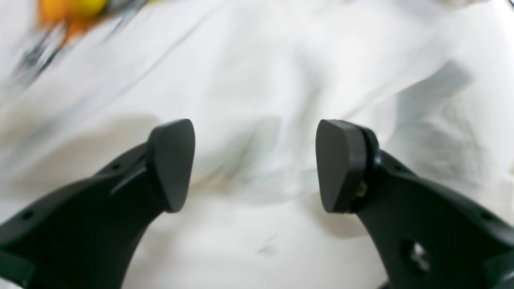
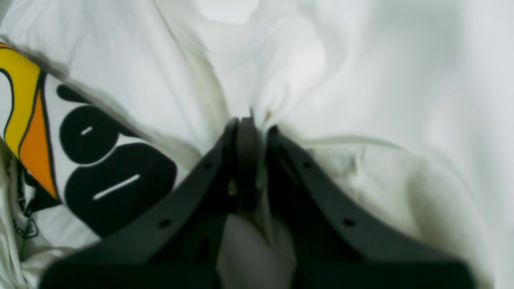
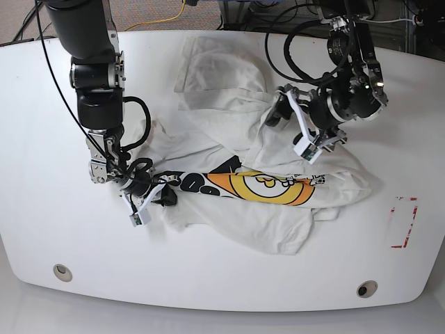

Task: Layout the t-shirt on the table in an organized manner, then fold the t-shirt properly
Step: 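Open the left gripper and move it to grasp the shirt's collar area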

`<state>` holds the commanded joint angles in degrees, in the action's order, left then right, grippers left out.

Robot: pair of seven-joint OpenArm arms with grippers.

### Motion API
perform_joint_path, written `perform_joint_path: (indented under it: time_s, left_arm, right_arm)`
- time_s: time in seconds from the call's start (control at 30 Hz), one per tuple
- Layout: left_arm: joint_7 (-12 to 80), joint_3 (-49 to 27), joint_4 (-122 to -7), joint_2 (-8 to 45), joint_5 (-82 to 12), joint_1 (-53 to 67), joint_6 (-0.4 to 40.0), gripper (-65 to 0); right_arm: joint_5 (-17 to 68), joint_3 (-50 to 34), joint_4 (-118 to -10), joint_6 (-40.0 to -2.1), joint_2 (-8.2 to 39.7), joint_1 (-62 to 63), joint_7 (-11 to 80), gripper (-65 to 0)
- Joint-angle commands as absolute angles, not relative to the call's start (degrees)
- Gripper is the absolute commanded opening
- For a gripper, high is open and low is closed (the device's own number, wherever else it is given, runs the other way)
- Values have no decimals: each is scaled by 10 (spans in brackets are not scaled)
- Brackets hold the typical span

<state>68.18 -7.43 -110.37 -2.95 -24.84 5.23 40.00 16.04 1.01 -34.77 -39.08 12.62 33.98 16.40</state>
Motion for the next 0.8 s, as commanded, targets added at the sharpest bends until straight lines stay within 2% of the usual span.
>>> perform_joint_path:
  time_s: [0.23,0.4,0.63,0.7,0.8]
  left_arm:
    - [682,-14,-1056,-29,-249,30,399,-206]
    - [651,0,-1004,-29,-249,3,371,-210]
    - [613,32,-967,-20,-241,-7,272,-214]
    - [613,44,-968,-15,-231,-11,260,-251]
    - [613,51,-968,-15,-204,-11,260,-399]
  right_arm:
    - [160,10,-348,-392,127,340,164,-640]
    - [160,10,-348,-392,127,340,164,-640]
    - [161,8,-348,-392,127,340,164,-640]
    - [161,8,-348,-392,127,340,164,-640]
    - [161,7,-348,-392,127,340,164,-640]
